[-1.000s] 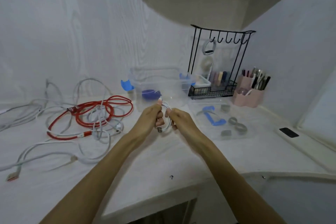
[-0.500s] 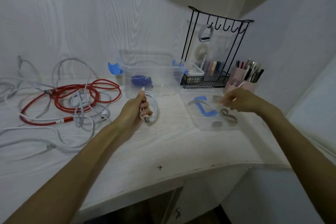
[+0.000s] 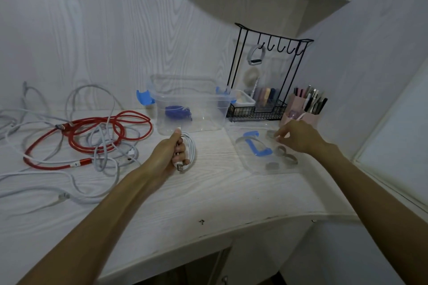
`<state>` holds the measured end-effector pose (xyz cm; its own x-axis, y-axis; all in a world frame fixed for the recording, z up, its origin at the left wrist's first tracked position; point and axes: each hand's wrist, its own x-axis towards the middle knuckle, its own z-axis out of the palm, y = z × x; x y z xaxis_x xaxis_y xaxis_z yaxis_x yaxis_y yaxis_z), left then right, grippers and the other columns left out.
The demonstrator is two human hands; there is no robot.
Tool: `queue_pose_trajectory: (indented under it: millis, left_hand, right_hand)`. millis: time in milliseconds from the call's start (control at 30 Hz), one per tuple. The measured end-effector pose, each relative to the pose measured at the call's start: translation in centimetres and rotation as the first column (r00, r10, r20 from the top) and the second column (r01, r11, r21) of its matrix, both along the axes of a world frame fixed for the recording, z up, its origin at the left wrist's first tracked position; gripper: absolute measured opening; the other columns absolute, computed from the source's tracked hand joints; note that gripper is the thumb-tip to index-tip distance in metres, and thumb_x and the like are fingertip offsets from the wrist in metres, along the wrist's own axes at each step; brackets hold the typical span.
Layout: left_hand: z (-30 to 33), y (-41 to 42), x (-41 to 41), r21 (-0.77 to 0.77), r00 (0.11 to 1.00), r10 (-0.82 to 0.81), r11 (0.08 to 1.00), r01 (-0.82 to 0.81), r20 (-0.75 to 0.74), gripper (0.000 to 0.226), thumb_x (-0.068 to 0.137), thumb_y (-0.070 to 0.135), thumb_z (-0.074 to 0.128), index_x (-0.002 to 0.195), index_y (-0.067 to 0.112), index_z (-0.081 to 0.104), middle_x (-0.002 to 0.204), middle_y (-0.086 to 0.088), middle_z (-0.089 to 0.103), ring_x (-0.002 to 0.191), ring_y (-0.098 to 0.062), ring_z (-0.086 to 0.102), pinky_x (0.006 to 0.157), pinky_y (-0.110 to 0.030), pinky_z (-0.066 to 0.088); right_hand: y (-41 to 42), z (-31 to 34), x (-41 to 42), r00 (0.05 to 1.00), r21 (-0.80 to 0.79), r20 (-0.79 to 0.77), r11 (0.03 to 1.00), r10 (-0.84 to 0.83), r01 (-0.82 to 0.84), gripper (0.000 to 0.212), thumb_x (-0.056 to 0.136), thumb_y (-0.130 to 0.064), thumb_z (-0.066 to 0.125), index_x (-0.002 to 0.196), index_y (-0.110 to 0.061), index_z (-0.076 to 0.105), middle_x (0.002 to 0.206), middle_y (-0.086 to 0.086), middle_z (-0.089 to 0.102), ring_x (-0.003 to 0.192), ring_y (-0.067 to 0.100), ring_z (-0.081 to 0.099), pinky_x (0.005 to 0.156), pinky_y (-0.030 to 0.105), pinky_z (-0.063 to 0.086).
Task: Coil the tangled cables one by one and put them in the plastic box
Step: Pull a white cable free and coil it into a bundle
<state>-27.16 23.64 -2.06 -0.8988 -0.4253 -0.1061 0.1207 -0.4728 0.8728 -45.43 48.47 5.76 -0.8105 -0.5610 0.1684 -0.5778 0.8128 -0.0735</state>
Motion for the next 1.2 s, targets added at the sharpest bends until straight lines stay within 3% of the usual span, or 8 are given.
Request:
queue_pose_trajectory:
  millis: [133, 300, 500, 633, 767, 900, 1033, 1200]
  left_hand:
    - [0.1, -0.1, 0.0, 0.025, 1.000, -0.005, 1.000, 0.005, -0.009, 0.038, 0.101, 0.036, 0.038, 0.068, 0.017, 0.038, 0.043, 0.009, 0.033, 0.029, -0.004, 0.027, 0.038, -0.014, 0.039]
    - [0.3, 0.0, 0.3, 0.060, 0.999, -0.041, 0.997, 0.040, 0.003, 0.039, 0.101, 0.034, 0.039, 0.067, 0.016, 0.039, 0.045, 0.007, 0.032, 0.030, -0.006, 0.027, 0.036, -0.016, 0.039]
    - [1.2, 0.2, 0.9, 0.194, 0.994, -0.079, 0.977, 0.092, -0.076, 0.037, 0.102, 0.028, 0.033, 0.069, 0.015, 0.041, 0.049, 0.004, 0.032, 0.033, -0.006, 0.027, 0.040, -0.019, 0.042]
    - [2.0, -0.1, 1.2, 0.234, 0.995, -0.023, 0.971, 0.045, -0.095, 0.031, 0.098, 0.017, 0.029, 0.069, 0.014, 0.041, 0.046, 0.004, 0.034, 0.032, -0.007, 0.028, 0.040, -0.018, 0.039]
    - [3.3, -2.0, 2.1, 0.285, 0.985, 0.085, 0.958, -0.040, -0.148, 0.032, 0.099, 0.017, 0.027, 0.069, 0.014, 0.038, 0.042, 0.005, 0.035, 0.029, -0.007, 0.029, 0.043, -0.018, 0.042]
    - [4.0, -4.7, 3.4, 0.211, 0.952, 0.194, 0.967, -0.145, -0.235, 0.038, 0.104, 0.022, 0.022, 0.071, 0.013, 0.039, 0.043, 0.004, 0.043, 0.034, -0.008, 0.040, 0.051, -0.023, 0.051]
    - [2.7, -6.0, 4.2, -0.092, 0.931, 0.271, 0.949, -0.300, -0.245, 0.039, 0.103, 0.016, 0.022, 0.069, 0.010, 0.041, 0.044, 0.003, 0.048, 0.045, -0.013, 0.046, 0.047, -0.021, 0.041]
    - [1.4, -6.3, 5.3, -0.530, 0.915, 0.321, 0.746, -0.404, -0.245, 0.033, 0.102, 0.027, 0.033, 0.076, 0.015, 0.049, 0.055, 0.013, 0.051, 0.056, -0.003, 0.049, 0.054, -0.012, 0.042]
  right_hand:
    - [-2.5, -0.4, 0.1, 0.998, -0.194, 0.014, 0.979, 0.067, -0.063, 0.022, 0.091, -0.022, 0.060, 0.103, -0.010, 0.073, 0.106, 0.007, 0.072, 0.092, 0.022, 0.066, 0.080, 0.034, 0.052]
    - [-6.4, -2.1, -0.4, 0.989, 0.078, 0.125, 0.993, 0.082, -0.092, 0.042, 0.093, -0.031, 0.056, 0.135, -0.024, 0.052, 0.142, 0.006, 0.047, 0.128, 0.026, 0.044, 0.103, 0.038, 0.039]
    - [-7.1, -3.2, 0.4, 0.993, 0.013, -0.104, 0.998, 0.062, -0.061, 0.020, 0.090, -0.025, 0.060, 0.098, -0.015, 0.076, 0.106, 0.005, 0.071, 0.095, 0.024, 0.063, 0.083, 0.034, 0.050]
    - [-9.0, -1.3, 2.2, 0.986, -0.358, -0.105, 0.920, 0.132, -0.161, 0.018, 0.091, -0.014, 0.060, 0.090, -0.002, 0.074, 0.092, 0.011, 0.073, 0.081, 0.023, 0.066, 0.078, 0.039, 0.053]
    - [-14.6, 1.1, 7.3, 0.841, -0.732, 0.307, 0.675, 0.445, -0.089, 0.012, 0.091, -0.008, 0.060, 0.090, 0.001, 0.067, 0.078, 0.017, 0.069, 0.051, 0.011, 0.064, 0.052, 0.021, 0.055]
    - [-18.8, 1.5, 11.2, 0.632, -0.815, 0.402, 0.573, 0.662, -0.083, 0.012, 0.091, -0.020, 0.060, 0.082, -0.016, 0.067, 0.070, 0.004, 0.066, 0.051, 0.006, 0.064, 0.046, 0.017, 0.049]
    - [-20.2, 0.1, 12.2, 0.596, -0.823, 0.405, 0.561, 0.693, -0.094, 0.021, 0.096, -0.012, 0.051, 0.090, -0.024, 0.066, 0.072, -0.001, 0.067, 0.047, 0.004, 0.059, 0.044, 0.014, 0.042]
    - [-20.3, -1.8, 12.6, 0.597, -0.810, 0.482, 0.586, 0.641, 0.026, 0.006, 0.090, -0.018, 0.062, 0.086, -0.020, 0.066, 0.065, -0.004, 0.072, 0.050, 0.007, 0.065, 0.046, 0.013, 0.047]
